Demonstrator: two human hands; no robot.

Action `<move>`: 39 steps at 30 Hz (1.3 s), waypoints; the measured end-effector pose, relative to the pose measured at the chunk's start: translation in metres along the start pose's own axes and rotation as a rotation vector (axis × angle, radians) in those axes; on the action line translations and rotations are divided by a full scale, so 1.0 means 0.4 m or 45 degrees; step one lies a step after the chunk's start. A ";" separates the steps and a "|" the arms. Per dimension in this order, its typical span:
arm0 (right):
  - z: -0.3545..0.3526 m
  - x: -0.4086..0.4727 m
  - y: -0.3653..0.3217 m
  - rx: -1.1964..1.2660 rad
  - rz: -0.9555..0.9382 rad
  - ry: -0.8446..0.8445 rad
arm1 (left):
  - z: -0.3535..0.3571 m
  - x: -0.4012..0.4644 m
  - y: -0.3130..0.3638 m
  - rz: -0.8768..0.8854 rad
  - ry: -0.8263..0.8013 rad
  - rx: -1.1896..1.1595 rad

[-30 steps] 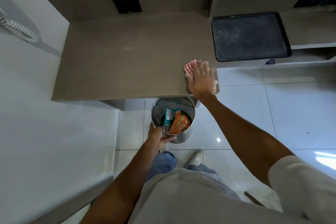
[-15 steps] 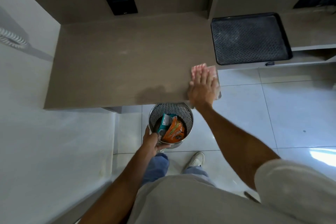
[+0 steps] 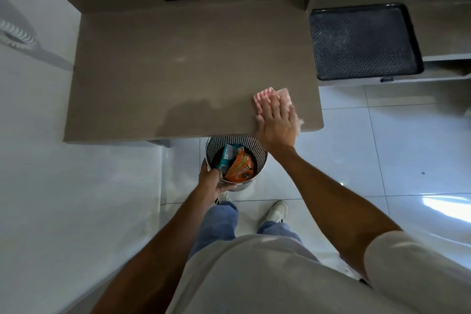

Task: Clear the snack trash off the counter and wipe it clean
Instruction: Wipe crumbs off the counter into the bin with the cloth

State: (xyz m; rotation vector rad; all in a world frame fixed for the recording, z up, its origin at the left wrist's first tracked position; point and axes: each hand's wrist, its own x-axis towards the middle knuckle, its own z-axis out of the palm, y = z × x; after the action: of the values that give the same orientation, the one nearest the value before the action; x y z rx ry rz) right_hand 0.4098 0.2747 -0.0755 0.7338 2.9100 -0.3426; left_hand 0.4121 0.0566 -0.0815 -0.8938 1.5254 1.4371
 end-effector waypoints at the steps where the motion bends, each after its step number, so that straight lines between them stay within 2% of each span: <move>1: 0.000 -0.003 -0.004 -0.003 0.033 -0.003 | -0.004 -0.001 0.001 0.009 -0.006 -0.015; 3: 0.004 -0.008 -0.043 0.033 0.064 0.004 | -0.015 -0.001 0.005 0.023 -0.019 -0.052; 5: 0.018 -0.010 -0.122 0.094 -0.040 -0.026 | -0.037 -0.008 0.012 0.017 -0.019 -0.083; 12: 0.083 0.045 -0.462 -0.091 -0.794 -0.226 | -0.172 0.015 0.053 0.061 -0.037 -0.351; 17: 0.078 0.022 -0.495 -0.188 -1.037 -0.195 | -0.246 0.033 0.085 0.120 -0.017 -0.404; 19: 0.055 0.016 -0.472 -0.002 -1.102 -0.277 | -0.250 0.029 0.090 0.147 -0.046 -0.426; 21: 0.009 0.008 -0.448 0.583 -0.940 -0.483 | -0.245 0.025 0.095 0.150 -0.063 -0.424; 23: -0.044 0.005 -0.414 1.082 -0.526 -0.611 | -0.235 0.032 0.097 0.107 -0.025 -0.394; 25: -0.096 0.024 -0.361 1.302 -0.125 -0.583 | -0.215 0.039 0.090 0.063 -0.008 -0.348; 27: -0.135 0.051 -0.285 1.651 0.221 -0.554 | -0.185 0.042 0.077 0.029 0.005 -0.289; 29: -0.174 0.083 -0.203 1.913 0.532 -0.412 | -0.153 0.042 0.068 0.027 0.034 -0.220; 31: -0.203 0.108 -0.110 1.899 0.735 -0.209 | -0.112 0.037 0.054 0.024 0.029 -0.220; 33: -0.206 0.128 -0.024 1.647 0.751 -0.125 | -0.073 0.021 0.040 0.002 0.005 -0.240; 36: -0.181 0.129 0.096 0.875 0.506 0.013 | -0.009 0.014 -0.003 0.033 -0.006 -0.207; 37: -0.162 0.115 0.126 0.716 0.412 0.156 | 0.010 0.018 -0.024 0.052 -0.007 -0.214; 39: -0.119 0.065 0.155 0.601 0.137 0.470 | 0.037 0.035 -0.069 0.061 -0.007 -0.239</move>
State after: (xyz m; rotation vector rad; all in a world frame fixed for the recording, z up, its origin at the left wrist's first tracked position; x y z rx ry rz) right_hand 0.4140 0.3513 -0.0456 1.1184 3.1368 -1.0032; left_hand 0.4331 0.0696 -0.1050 -0.9684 1.4336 1.6366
